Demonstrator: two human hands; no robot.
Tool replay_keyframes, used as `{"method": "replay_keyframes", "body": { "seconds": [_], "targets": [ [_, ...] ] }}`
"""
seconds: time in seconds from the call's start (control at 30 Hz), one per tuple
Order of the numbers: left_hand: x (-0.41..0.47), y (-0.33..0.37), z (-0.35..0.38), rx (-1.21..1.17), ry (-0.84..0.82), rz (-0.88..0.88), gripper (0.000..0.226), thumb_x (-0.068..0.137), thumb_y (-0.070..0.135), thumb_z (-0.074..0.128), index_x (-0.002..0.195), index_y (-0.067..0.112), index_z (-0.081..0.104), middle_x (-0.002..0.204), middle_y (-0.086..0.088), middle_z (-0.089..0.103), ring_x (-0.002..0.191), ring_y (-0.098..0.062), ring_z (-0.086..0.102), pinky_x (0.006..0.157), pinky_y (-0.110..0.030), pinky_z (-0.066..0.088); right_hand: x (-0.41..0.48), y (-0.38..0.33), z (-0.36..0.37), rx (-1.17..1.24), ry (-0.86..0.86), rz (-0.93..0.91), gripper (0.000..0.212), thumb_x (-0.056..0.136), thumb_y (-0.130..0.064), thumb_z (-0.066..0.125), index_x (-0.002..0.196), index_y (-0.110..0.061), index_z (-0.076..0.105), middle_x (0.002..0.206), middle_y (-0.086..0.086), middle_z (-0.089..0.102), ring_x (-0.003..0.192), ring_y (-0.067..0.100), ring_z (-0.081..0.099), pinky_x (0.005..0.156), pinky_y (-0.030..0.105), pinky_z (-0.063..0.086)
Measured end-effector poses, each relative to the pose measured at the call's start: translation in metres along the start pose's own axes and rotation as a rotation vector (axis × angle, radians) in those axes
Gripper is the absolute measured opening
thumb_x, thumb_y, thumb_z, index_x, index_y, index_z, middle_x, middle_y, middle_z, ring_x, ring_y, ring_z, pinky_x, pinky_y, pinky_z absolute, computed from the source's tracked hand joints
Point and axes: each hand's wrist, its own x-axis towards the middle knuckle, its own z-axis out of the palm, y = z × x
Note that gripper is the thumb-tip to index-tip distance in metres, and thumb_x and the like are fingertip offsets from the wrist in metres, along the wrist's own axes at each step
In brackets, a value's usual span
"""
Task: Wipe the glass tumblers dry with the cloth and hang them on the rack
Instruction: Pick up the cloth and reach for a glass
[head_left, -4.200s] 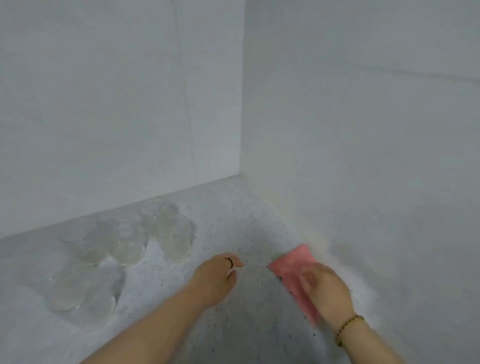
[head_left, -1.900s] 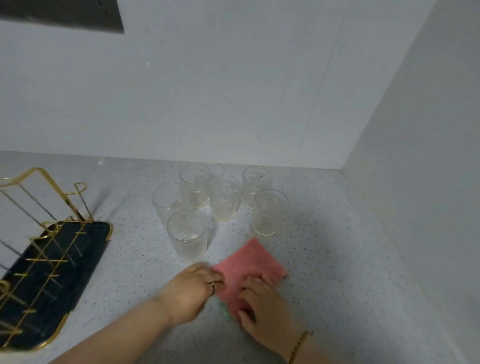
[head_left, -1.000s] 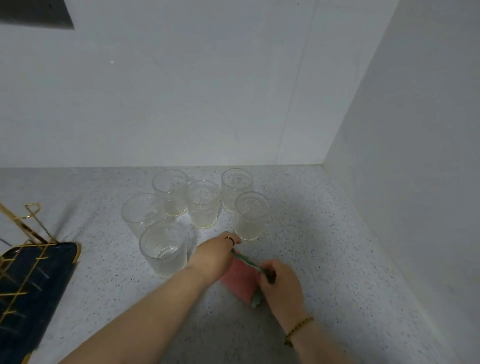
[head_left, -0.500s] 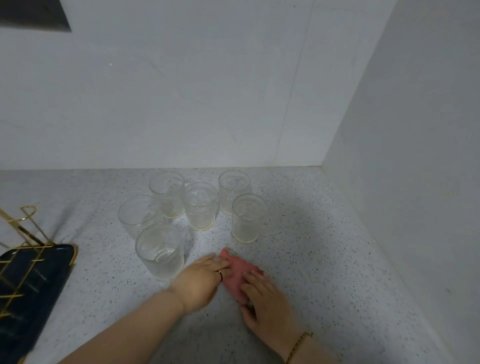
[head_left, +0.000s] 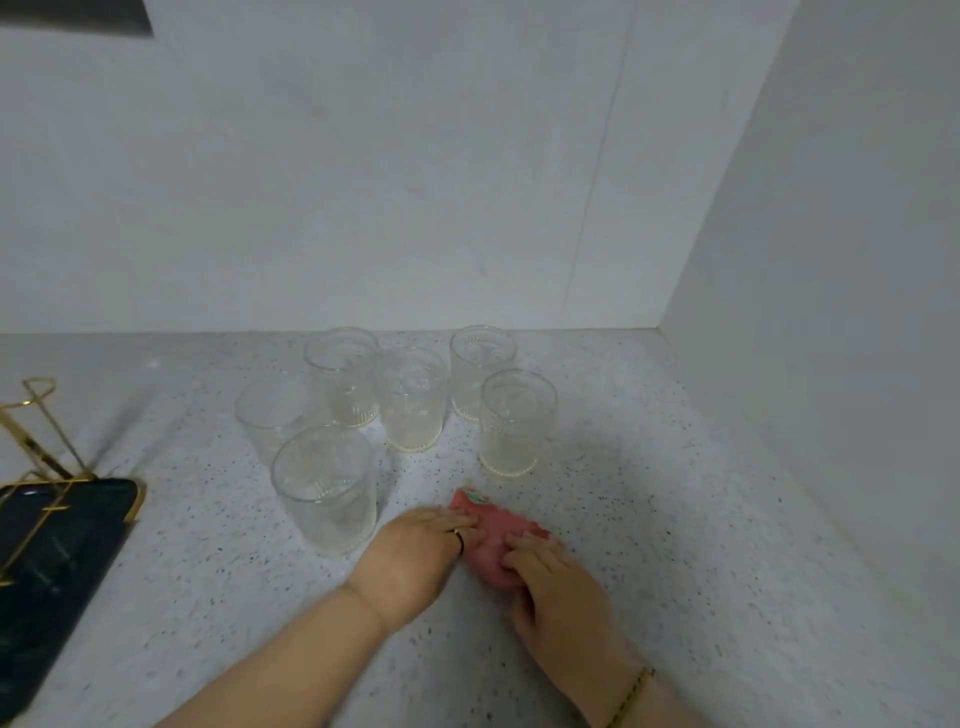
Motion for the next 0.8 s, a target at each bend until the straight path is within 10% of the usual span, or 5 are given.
{"method": "replay_keyframes", "body": {
  "seconds": [0.17,0.57,0.67,0.8],
  "targets": [
    [-0.003,0.002,0.0,-0.03,-0.005,-0.097,0.045,0.09,0.008,0.04,0.131,0.026,0.047,0.13,0.001,0.055,0.117,-0.017,0.051,0.094,-0.023,0.035,-0.001,-0.003,0.002,-0.074,0.048,-0.004,0.027,0.06,-0.041,0.037,0.069,-0.032,0.06,0.069,-0.018,0.063,0.064,-0.003,0.06,0.063,0.009,0.048],
    [-0.032,0.019,0.009,-0.286,0.075,-0.19,0.036,0.092,0.018,0.046,0.128,0.015,0.052,0.138,-0.003,0.049,0.13,-0.018,0.039,0.102,-0.014,0.022,0.003,-0.019,0.002,-0.336,0.082,-0.153,0.023,0.056,-0.043,0.052,0.046,-0.023,0.055,0.048,-0.007,0.049,0.045,0.01,0.05,0.042,0.019,0.039],
    [-0.044,0.023,0.008,-0.404,0.164,-0.227,0.037,0.093,0.016,0.047,0.13,0.014,0.05,0.14,0.001,0.045,0.131,-0.012,0.036,0.097,-0.004,0.015,0.005,-0.018,0.004,-0.305,0.084,-0.199,0.027,0.051,-0.035,0.077,0.057,-0.016,0.06,0.059,-0.002,0.056,0.056,0.014,0.056,0.049,0.019,0.043],
    [-0.065,0.026,-0.001,-0.597,0.369,-0.426,0.029,0.09,0.014,0.053,0.118,0.017,0.059,0.117,0.007,0.059,0.107,-0.003,0.05,0.088,-0.004,0.029,0.009,-0.018,0.0,-0.207,-0.019,-0.206,0.039,0.086,-0.035,0.048,0.118,-0.012,0.049,0.108,0.008,0.053,0.097,0.024,0.051,0.07,0.027,0.035]
  ]
}}
